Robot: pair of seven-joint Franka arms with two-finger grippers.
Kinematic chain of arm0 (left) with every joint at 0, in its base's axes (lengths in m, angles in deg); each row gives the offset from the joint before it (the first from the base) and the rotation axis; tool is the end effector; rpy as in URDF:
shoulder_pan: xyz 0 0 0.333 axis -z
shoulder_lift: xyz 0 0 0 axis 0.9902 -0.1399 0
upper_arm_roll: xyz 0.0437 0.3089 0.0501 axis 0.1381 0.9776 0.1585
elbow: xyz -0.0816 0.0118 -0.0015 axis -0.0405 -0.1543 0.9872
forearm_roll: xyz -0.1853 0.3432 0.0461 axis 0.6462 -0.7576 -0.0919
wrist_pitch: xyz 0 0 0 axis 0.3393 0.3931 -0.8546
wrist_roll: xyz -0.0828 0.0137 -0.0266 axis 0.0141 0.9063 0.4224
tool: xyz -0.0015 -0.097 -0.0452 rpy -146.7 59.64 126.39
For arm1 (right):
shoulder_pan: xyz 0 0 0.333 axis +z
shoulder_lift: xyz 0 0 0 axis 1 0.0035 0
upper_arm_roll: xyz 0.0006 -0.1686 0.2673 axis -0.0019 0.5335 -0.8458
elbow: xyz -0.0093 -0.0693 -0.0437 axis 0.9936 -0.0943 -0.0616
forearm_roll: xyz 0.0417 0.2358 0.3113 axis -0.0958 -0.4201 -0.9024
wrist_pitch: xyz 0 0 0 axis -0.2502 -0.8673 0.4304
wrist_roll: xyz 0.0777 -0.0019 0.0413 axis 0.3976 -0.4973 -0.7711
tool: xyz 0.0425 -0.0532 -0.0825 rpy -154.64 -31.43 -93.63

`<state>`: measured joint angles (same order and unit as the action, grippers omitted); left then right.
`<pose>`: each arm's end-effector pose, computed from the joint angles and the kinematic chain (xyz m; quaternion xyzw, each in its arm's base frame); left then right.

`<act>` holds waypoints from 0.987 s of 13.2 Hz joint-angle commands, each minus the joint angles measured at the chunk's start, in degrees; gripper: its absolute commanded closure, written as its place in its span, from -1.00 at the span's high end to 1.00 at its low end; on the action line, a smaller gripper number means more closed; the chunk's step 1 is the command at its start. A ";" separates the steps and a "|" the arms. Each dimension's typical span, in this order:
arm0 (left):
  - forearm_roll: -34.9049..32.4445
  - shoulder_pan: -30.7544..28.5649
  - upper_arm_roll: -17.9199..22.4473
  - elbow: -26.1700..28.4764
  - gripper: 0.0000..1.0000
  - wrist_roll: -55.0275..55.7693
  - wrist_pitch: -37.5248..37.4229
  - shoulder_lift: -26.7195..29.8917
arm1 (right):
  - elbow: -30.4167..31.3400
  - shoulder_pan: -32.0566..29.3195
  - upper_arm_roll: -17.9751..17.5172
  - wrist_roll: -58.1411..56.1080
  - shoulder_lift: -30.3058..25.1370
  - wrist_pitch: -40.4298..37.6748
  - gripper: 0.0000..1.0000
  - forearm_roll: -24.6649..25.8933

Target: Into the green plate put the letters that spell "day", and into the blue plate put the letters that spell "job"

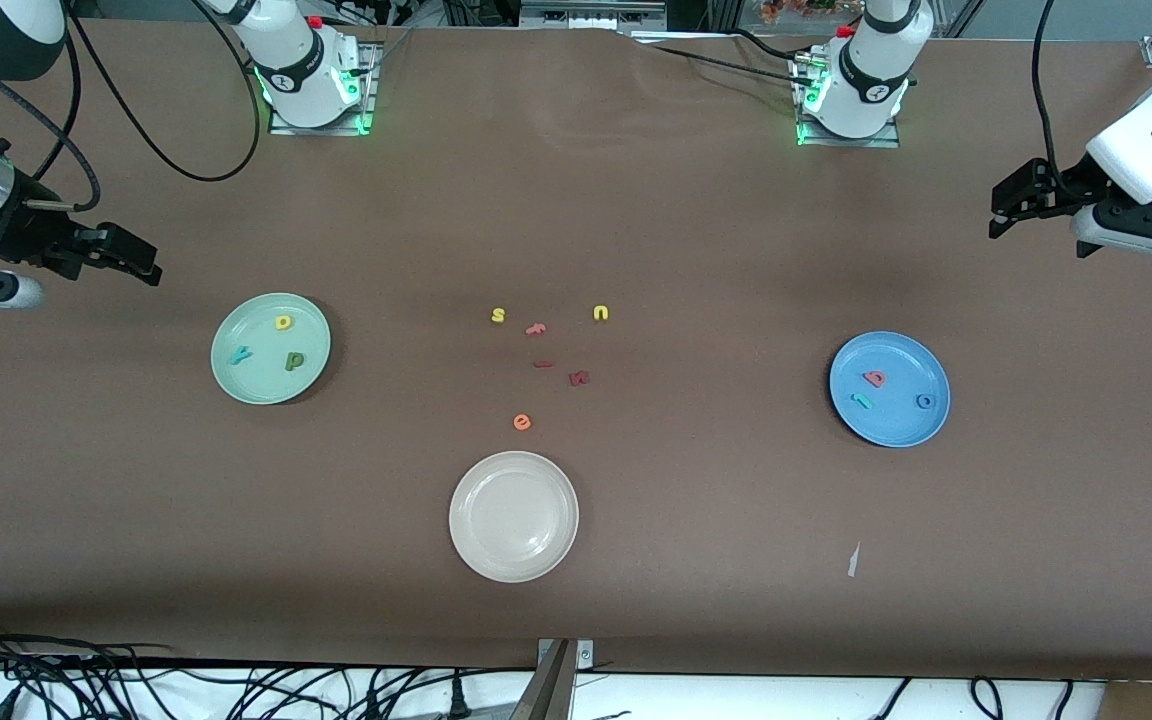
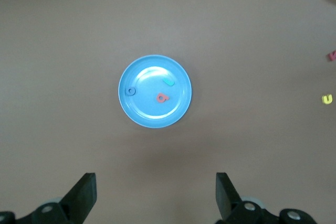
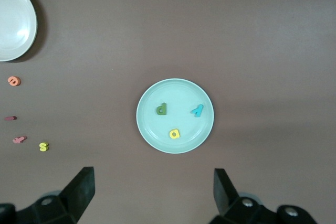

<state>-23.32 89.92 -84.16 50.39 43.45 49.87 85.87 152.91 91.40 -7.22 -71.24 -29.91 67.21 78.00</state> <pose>0.5314 -0.0278 0.6064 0.9941 -0.1085 0.0042 0.0037 0.5731 0.0232 0.5664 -0.9993 0.0370 0.0070 0.0072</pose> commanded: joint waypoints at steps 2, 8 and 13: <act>-1.26 0.48 -1.61 -11.07 1.00 1.97 -2.18 -6.46 | -0.36 -0.28 -0.29 -0.16 -0.13 0.25 1.00 -0.02; 1.73 0.48 -1.87 -11.80 1.00 5.73 -3.24 -6.75 | -0.36 -0.19 -0.29 -0.16 -0.13 0.25 1.00 0.50; 1.73 0.39 -1.87 -11.88 1.00 6.37 -3.33 -7.27 | -0.36 -0.19 -0.29 -0.16 -0.13 0.25 1.00 0.50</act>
<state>-22.67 90.21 -86.08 40.39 49.14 47.91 79.71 152.90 91.40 -7.22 -71.24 -29.91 67.42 78.10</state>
